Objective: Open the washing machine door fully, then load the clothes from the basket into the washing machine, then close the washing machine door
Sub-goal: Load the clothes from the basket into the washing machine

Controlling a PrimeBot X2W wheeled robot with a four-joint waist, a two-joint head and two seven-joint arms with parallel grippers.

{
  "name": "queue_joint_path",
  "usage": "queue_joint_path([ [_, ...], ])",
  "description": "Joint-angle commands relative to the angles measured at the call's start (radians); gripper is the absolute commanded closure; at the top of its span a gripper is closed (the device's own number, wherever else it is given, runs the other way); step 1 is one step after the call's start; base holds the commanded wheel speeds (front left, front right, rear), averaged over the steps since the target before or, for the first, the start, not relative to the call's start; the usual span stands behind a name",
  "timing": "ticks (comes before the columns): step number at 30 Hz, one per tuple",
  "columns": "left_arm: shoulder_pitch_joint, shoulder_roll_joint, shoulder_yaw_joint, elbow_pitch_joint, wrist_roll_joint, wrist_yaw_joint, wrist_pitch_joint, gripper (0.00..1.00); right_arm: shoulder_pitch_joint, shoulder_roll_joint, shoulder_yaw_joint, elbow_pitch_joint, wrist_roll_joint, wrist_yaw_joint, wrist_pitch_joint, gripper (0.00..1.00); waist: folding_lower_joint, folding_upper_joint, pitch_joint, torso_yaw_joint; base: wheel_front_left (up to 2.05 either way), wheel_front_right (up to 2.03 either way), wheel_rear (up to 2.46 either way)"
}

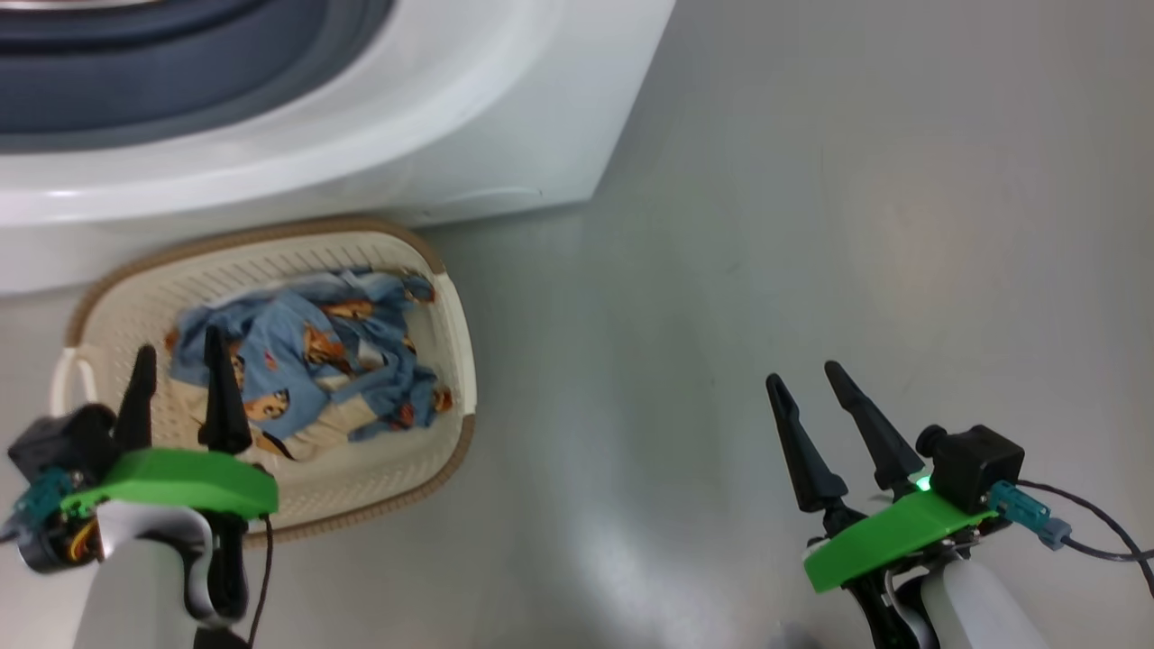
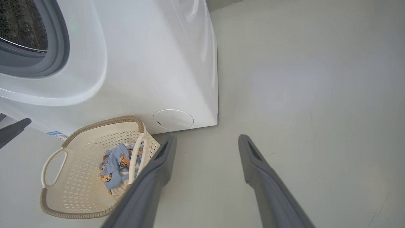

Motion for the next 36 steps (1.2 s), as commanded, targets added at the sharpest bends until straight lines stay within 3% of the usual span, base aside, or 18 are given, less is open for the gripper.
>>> queue_joint_path([
  [1,-0.009,0.018,0.034,-0.004,0.020,-0.004,-0.006,0.00,-0.001,0.007,0.025,-0.023,0.005,0.002,-0.005,0.00,-0.0002,-0.0001,0.078,-0.026,0.00,0.00,0.00],
  [7,-0.091,0.029,0.051,0.072,0.067,-0.015,-0.006,0.00,-0.029,0.016,0.033,-0.032,0.002,0.002,-0.005,0.00,-0.0002,-0.0001,0.155,-0.031,0.00,0.00,0.00],
  [19,-0.258,0.128,0.054,0.305,0.102,-0.018,-0.006,0.00,-0.075,0.033,0.074,-0.037,0.019,0.002,-0.005,0.00,-0.0002,-0.0001,0.299,-0.075,0.00,0.00,0.00],
  [36,-0.416,0.225,0.061,0.573,0.124,0.006,-0.006,0.00,-0.075,0.038,0.114,-0.053,0.089,0.002,-0.005,0.00,-0.0002,-0.0001,0.408,-0.131,0.00,0.00,0.00],
])
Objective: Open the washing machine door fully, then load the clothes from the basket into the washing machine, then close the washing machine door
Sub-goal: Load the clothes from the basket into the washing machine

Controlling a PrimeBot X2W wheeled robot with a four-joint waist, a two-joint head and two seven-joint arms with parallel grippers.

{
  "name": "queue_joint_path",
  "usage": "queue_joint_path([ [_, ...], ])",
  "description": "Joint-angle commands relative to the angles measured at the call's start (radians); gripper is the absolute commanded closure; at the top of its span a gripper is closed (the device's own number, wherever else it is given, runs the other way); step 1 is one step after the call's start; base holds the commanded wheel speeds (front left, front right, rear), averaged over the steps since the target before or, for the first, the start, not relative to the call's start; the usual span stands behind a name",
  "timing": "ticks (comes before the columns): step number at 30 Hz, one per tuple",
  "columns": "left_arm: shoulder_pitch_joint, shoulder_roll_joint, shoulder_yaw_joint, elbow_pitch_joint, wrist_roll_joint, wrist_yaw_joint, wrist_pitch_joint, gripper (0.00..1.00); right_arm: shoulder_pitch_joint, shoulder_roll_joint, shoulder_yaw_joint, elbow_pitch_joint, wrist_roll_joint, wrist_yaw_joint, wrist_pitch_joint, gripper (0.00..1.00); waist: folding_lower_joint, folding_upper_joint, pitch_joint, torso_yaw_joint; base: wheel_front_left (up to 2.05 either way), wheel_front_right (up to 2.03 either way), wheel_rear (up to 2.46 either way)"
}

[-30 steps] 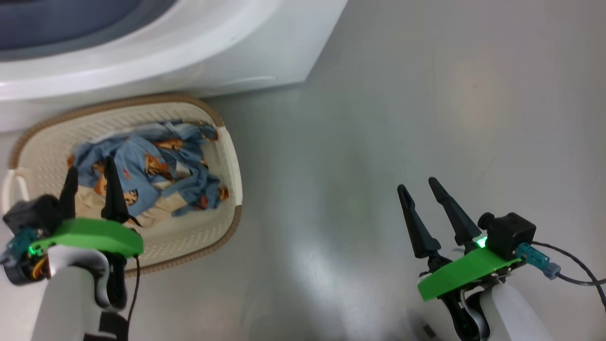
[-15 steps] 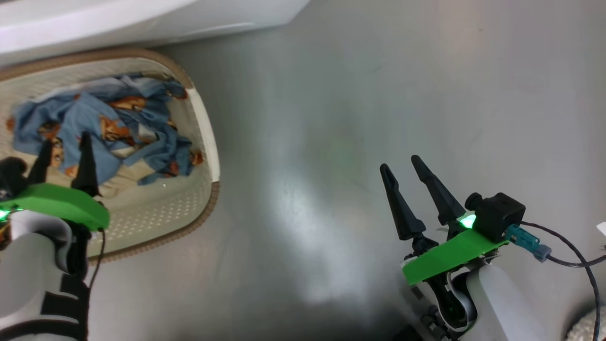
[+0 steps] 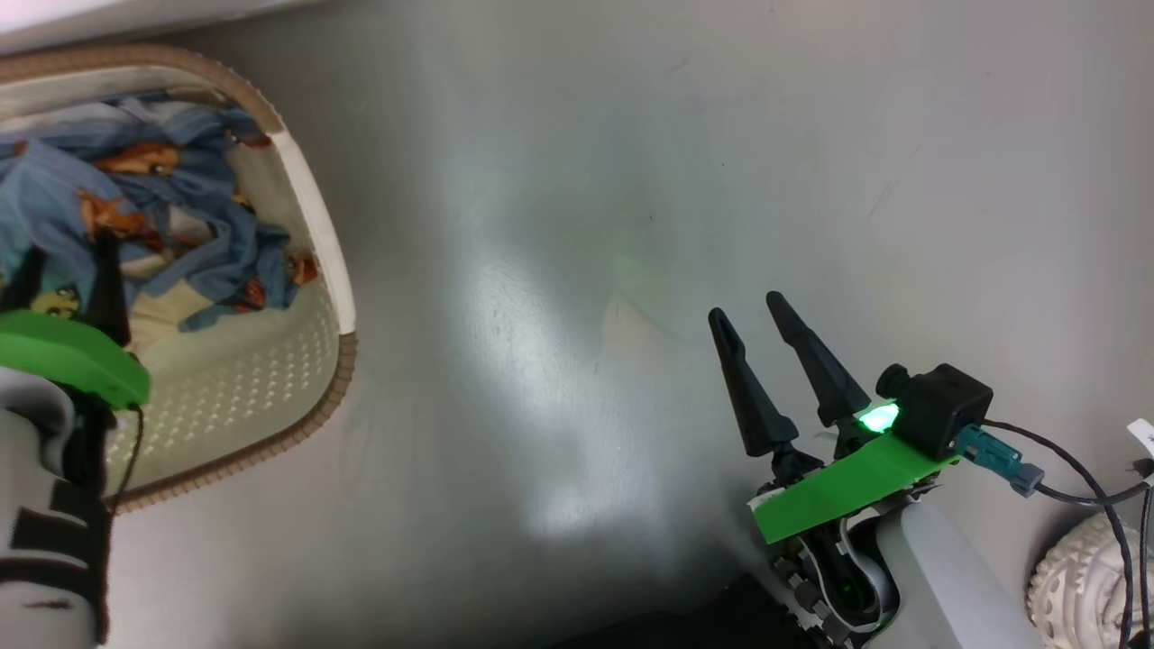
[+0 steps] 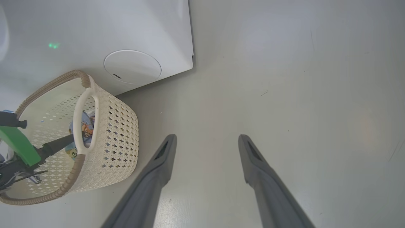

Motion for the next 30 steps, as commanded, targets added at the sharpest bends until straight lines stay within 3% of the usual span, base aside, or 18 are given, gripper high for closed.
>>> queue_joint_path([
  [1,0.014,0.051,0.020,0.014,0.010,0.016,-0.006,0.00,0.034,0.006,0.031,-0.016,0.017,0.002,-0.005,0.00,-0.0001,0.0000,0.021,-0.012,0.00,0.00,0.00],
  [6,-0.048,0.078,0.011,0.090,0.018,0.049,0.010,0.00,0.029,0.006,0.046,-0.017,0.030,0.002,-0.005,0.00,-0.0001,0.0000,0.042,-0.025,0.00,0.00,0.00],
  [19,-0.164,0.101,-0.070,0.214,0.067,0.067,0.123,0.03,0.024,0.006,0.065,-0.003,0.052,0.002,-0.005,0.00,-0.0001,0.0000,0.047,-0.057,0.00,0.00,0.00],
  [20,-0.165,0.102,-0.074,0.219,0.069,0.071,0.128,0.51,0.022,0.006,0.065,-0.003,0.052,0.002,-0.005,0.00,-0.0001,0.0000,0.044,-0.059,0.00,0.00,0.00],
  [22,-0.161,0.101,-0.076,0.226,0.066,0.073,0.128,1.00,0.019,0.006,0.063,-0.005,0.052,0.002,-0.005,0.00,-0.0001,0.0000,0.035,-0.061,0.00,0.00,0.00],
  [30,-0.120,0.075,-0.078,0.240,0.041,0.052,0.075,1.00,0.009,0.006,0.037,-0.008,0.041,0.002,-0.005,0.00,-0.0001,0.0000,-0.029,-0.035,0.00,0.00,0.00],
])
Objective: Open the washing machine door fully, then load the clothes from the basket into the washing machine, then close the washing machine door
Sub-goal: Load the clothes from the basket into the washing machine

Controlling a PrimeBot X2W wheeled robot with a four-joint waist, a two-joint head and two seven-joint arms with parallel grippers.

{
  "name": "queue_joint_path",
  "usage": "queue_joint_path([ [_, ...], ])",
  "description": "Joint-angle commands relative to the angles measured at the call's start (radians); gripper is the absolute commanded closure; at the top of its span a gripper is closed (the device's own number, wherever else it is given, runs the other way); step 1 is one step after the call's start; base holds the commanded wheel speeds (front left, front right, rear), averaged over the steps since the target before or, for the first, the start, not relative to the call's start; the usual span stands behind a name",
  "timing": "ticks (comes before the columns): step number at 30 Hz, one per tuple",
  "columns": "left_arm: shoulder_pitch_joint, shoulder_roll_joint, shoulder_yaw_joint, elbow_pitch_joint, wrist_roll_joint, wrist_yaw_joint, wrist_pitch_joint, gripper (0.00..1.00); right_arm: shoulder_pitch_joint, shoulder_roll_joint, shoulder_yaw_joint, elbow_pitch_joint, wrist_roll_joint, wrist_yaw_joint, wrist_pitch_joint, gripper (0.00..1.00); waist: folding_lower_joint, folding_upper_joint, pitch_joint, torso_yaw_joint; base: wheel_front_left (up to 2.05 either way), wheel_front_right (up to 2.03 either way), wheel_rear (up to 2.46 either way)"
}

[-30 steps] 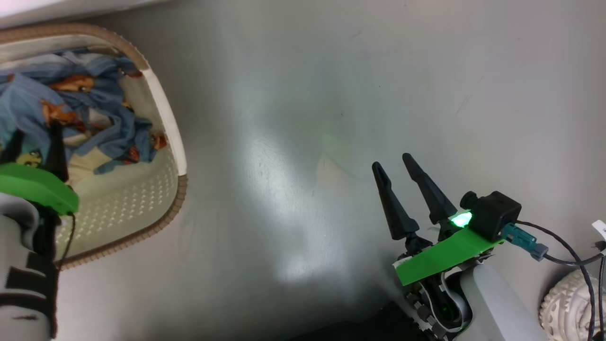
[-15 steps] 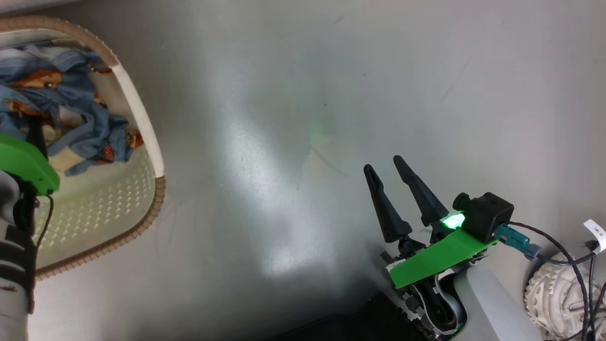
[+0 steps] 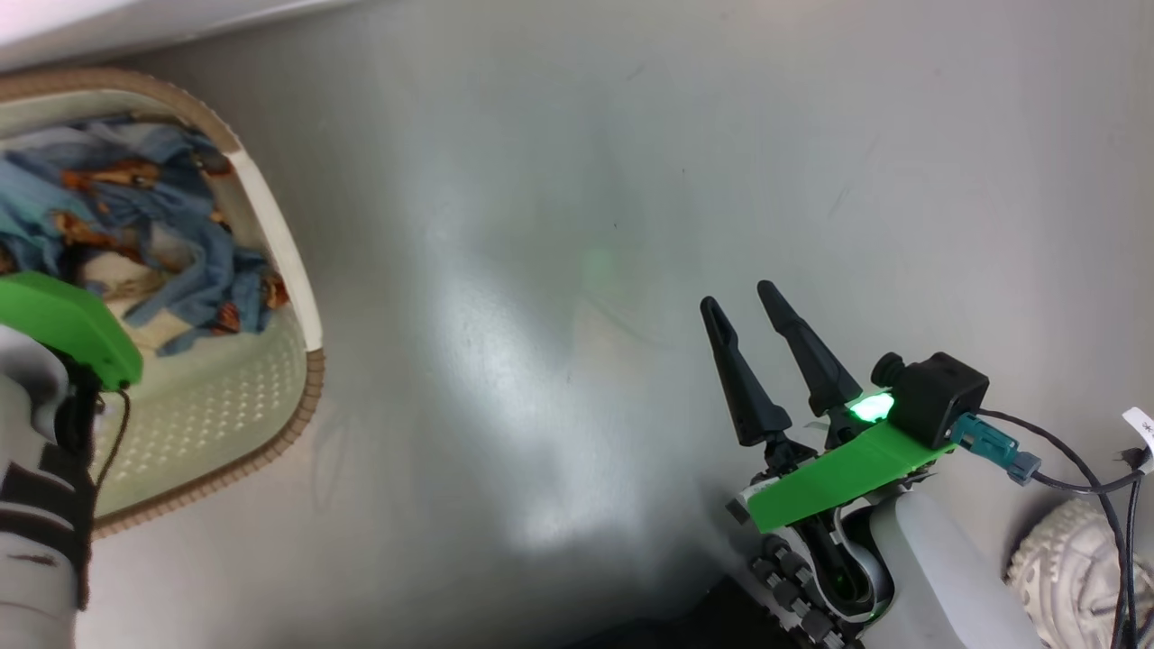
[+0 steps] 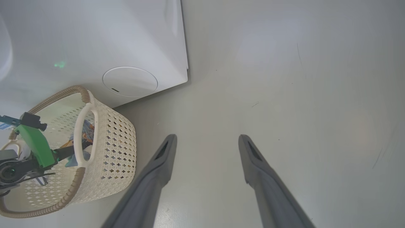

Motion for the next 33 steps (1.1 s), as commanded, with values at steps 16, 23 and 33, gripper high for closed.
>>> queue_joint_path([
  [16,0.268,-0.076,0.024,-0.152,-0.069,-0.058,-0.093,1.00,0.044,0.002,-0.044,-0.001,-0.047,0.002,-0.005,0.00,0.0000,-0.0001,-0.258,0.126,0.00,0.00,0.00],
  [23,0.425,-0.137,0.036,-0.366,-0.091,-0.068,-0.094,1.00,0.070,-0.008,-0.064,0.004,-0.067,0.002,-0.005,0.00,0.0000,-0.0001,-0.364,0.177,0.00,0.00,0.00],
  [33,0.553,-0.178,0.031,-0.575,-0.107,-0.071,-0.094,1.00,0.095,-0.036,-0.069,0.009,-0.061,0.002,-0.005,0.00,0.0000,-0.0001,-0.486,0.226,0.00,0.00,0.00],
])
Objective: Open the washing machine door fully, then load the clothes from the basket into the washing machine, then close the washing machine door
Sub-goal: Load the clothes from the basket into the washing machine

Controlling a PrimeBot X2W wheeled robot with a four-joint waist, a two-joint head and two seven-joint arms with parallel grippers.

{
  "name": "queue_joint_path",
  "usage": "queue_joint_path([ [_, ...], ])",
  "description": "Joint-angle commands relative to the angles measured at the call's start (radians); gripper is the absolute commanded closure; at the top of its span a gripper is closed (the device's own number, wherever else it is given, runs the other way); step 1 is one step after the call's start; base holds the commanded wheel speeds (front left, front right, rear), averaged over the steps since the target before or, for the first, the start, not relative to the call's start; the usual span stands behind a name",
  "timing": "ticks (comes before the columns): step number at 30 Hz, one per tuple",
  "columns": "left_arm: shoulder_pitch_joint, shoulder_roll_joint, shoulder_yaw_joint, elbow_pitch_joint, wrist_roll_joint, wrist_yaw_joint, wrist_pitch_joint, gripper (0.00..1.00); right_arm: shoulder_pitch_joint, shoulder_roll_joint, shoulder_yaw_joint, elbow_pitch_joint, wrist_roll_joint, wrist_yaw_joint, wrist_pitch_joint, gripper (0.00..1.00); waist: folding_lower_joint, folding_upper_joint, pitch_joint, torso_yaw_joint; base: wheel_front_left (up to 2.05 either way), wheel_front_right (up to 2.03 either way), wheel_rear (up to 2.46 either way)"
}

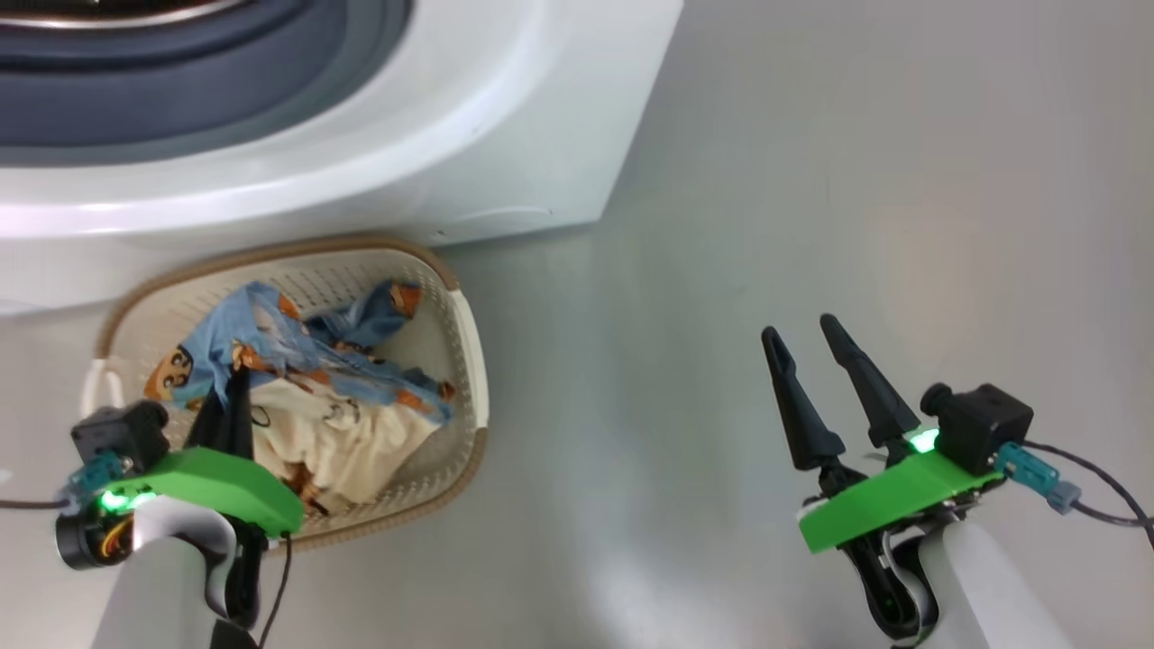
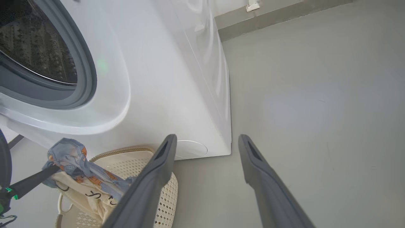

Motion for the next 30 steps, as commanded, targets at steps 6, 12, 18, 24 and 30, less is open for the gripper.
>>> queue_joint_path([
  [6,0.096,0.014,0.004,-0.142,-0.017,-0.001,-0.006,1.00,0.058,-0.015,0.016,-0.010,0.003,0.002,-0.005,0.00,0.0001,-0.0001,-0.136,0.065,0.00,0.00,0.00],
  [12,0.161,0.006,-0.001,-0.270,-0.020,-0.001,-0.006,1.00,0.080,-0.026,0.007,-0.014,-0.003,0.002,-0.005,0.00,0.0001,-0.0001,-0.209,0.082,0.00,0.00,0.00],
  [18,0.217,0.000,0.019,-0.390,-0.016,-0.001,-0.006,1.00,0.100,-0.033,-0.007,-0.022,-0.017,0.002,-0.005,0.00,0.0001,-0.0001,-0.275,0.089,0.00,0.00,0.00],
  [24,0.266,-0.003,0.018,-0.485,0.013,-0.001,-0.006,1.00,0.115,-0.038,-0.016,-0.033,-0.028,0.002,-0.005,0.00,0.0001,-0.0001,-0.322,0.093,0.00,0.00,0.00],
  [30,0.336,-0.004,0.010,-0.564,0.015,0.006,-0.006,1.00,0.132,-0.050,-0.005,-0.032,-0.067,0.002,-0.005,0.00,0.0001,-0.0001,-0.391,0.090,0.00,0.00,0.00],
])
